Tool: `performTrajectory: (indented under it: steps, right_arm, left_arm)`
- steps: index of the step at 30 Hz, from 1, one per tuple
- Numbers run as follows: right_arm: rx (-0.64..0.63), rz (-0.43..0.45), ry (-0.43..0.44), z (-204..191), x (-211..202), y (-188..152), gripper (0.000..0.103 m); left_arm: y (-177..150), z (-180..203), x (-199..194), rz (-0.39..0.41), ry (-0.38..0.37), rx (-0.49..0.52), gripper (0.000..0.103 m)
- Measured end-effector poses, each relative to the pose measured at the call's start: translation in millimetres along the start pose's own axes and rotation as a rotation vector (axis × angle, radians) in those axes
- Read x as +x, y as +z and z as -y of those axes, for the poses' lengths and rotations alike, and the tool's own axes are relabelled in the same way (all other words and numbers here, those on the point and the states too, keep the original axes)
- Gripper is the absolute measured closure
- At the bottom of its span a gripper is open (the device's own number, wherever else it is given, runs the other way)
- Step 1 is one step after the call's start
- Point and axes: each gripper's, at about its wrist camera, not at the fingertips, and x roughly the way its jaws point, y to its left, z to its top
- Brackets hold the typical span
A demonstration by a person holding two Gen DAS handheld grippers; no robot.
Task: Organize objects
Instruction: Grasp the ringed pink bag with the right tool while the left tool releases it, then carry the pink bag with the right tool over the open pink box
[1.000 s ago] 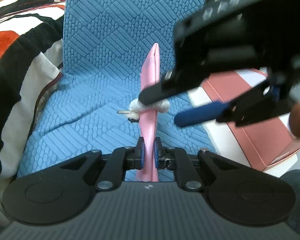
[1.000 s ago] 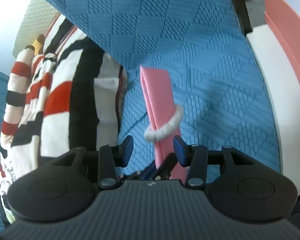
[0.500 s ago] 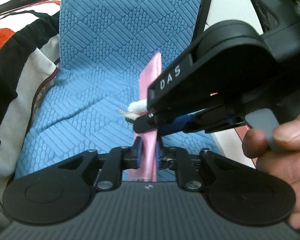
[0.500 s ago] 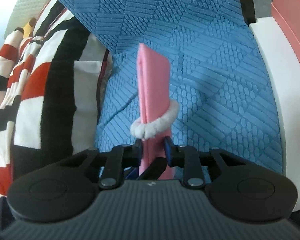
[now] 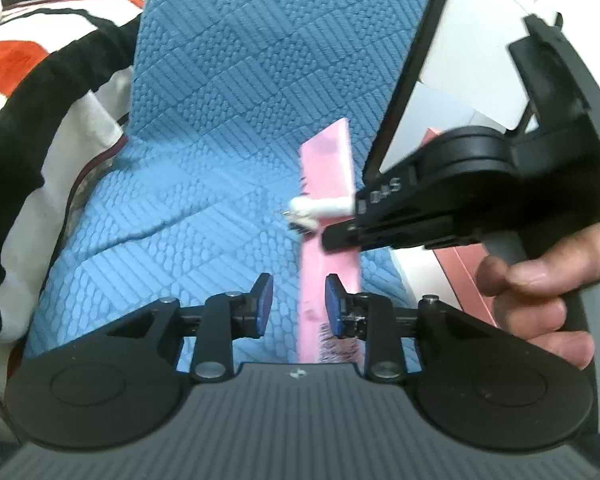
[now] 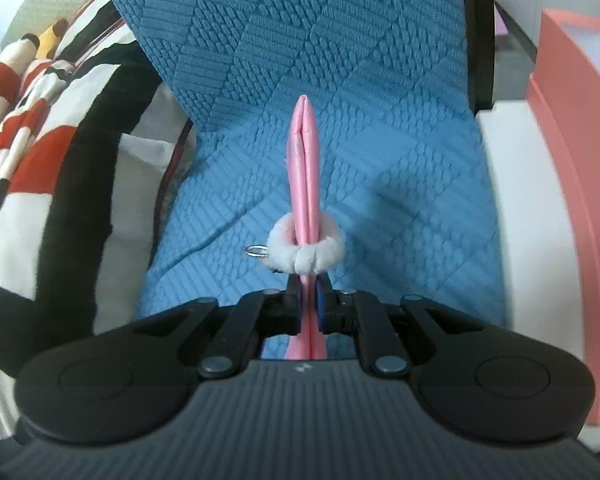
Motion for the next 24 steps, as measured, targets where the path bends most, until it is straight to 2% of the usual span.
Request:
performTrajectory:
  steps: [4,6,10,12,18,24]
  right_arm:
    - [-0.033,0.017,-0.004,2,-10,-3,0.093]
    - [-0.048,0.020,-0.005,3,-17,-8,0.093]
    - [-0.062,0.030,-0.001,5,-31,-18,0.092]
    - [-0.071,0.032,-0.002,5,-39,-22,0.092]
    - [-0.080,0.045,0.013,6,-70,-32,0.092]
    - [-0.088,0.053,0.031,9,-102,-37,0.092]
  left_arm:
    - [0,-4,1,-0.010,0.026,-0.022,0.052]
    - [-1,-6,1,-0.016,0.038,-0.035,0.039]
    - [-4,-4,0,-0.035,0.051,-0.073,0.029]
    - [-5,1,-4,-0.043,0.047,-0.087,0.019]
    - [-2,19,-23,-0.058,0.051,-0.094,0.008]
    - [11,36,-50,-0.060,0.061,-0.076,0.003]
